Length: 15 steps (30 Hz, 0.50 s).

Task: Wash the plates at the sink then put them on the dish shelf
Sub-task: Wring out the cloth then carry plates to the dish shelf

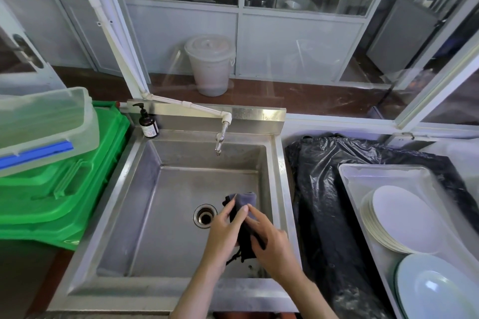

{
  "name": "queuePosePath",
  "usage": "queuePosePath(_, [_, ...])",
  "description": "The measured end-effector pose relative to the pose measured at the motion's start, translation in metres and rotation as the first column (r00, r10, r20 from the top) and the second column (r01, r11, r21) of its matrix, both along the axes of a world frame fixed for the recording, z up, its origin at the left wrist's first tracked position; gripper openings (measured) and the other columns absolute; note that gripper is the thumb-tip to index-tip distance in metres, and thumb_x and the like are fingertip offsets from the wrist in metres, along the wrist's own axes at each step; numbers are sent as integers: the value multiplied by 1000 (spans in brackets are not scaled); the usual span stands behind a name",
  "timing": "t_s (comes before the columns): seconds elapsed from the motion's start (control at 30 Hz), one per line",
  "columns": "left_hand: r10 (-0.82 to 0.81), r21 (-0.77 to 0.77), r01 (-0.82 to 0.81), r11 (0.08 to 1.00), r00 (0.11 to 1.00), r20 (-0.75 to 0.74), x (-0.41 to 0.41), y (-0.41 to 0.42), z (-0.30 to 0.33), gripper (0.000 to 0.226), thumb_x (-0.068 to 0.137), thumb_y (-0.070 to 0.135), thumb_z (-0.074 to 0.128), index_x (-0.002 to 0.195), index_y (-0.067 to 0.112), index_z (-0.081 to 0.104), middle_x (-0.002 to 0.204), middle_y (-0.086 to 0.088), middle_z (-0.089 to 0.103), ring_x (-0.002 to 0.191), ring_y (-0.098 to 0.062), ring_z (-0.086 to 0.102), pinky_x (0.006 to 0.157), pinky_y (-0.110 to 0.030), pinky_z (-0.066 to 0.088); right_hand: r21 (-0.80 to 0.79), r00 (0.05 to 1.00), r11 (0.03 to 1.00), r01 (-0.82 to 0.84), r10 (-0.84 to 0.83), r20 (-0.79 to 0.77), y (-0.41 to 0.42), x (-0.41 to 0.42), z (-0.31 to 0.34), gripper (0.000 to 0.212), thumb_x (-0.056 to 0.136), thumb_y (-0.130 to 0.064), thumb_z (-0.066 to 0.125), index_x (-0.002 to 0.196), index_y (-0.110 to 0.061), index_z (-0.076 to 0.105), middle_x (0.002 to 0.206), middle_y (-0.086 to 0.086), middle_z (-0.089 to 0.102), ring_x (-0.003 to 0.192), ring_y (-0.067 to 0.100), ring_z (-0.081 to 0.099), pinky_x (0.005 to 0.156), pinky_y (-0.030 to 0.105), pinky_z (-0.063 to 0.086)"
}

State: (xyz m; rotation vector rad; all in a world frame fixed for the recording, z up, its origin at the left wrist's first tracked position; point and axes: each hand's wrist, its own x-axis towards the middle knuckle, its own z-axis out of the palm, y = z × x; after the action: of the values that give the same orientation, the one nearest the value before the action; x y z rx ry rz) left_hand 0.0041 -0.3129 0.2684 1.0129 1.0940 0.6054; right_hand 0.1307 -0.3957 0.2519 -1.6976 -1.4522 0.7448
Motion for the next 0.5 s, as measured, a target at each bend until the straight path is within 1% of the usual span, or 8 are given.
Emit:
queuePosePath(0.07, [41,-3,-41,999,999,-35,4,-3,-4,52,88,57,73,136,38,63,124,6,74,116,-13,70,97,-49,60,-23,999,999,-30,30,30,-5,3,-2,81,98,0,57,158,-49,33,122,-19,74,83,5,75,79,28,63])
queuePosePath(0.17, [99,41,-94,995,984,-147,12,-3,-18,34,95,35,69,129,33,66,122,3,74,111,-17,71,96,-51,59,16,997,996,-83,82,12,-15,7,-4,70,96,6,56,153,-35,48,129,-14,71,103,3,73,91,27,60])
queuePosePath(0.23, [101,77,-88,993,977,-190,19,-3,-24,39,101,19,62,139,30,57,134,1,65,120,-19,64,105,-49,54,21,994,1000,-16,18,-104,-21,11,-4,57,94,6,57,141,-26,60,127,-17,71,116,3,69,100,28,57])
queuePosePath(0.3, [99,120,-76,990,976,-195,24,-4,-23,45,104,14,59,145,24,44,131,4,58,117,-15,59,105,-32,50,17,978,987,162,-159,-135,-26,23,-11,45,97,-1,63,134,-26,63,126,-19,70,121,2,65,103,28,54])
queuePosePath(0.37, [83,149,-51,987,973,-216,32,-4,-23,40,104,11,58,137,22,37,109,7,55,94,-5,58,82,-8,46,-83,928,939,335,-344,-143,-30,39,-20,42,99,-19,70,136,-34,58,132,-21,64,127,1,59,107,29,51])
queuePosePath(0.4, [83,153,-49,987,972,-218,36,-4,-25,35,104,11,58,130,21,37,102,5,55,86,-2,56,72,-6,44,-195,886,911,363,-402,-231,-32,48,-23,46,97,-30,73,139,-37,54,134,-18,63,128,3,59,106,31,52])
queuePosePath(0.43, [85,150,-52,987,972,-219,41,-4,-27,31,104,13,60,122,22,37,97,1,56,80,-5,56,69,-11,44,-306,825,892,334,-433,-363,-34,55,-26,52,95,-37,75,141,-37,51,132,-12,66,125,7,63,102,32,55])
queuePosePath(0.5, [63,156,-29,987,975,-215,52,-6,-32,27,102,21,63,108,25,37,90,-7,59,73,-16,56,71,-29,46,-451,681,868,209,-460,-570,-39,65,-27,53,94,-36,75,141,-35,51,120,0,75,112,17,72,88,33,61])
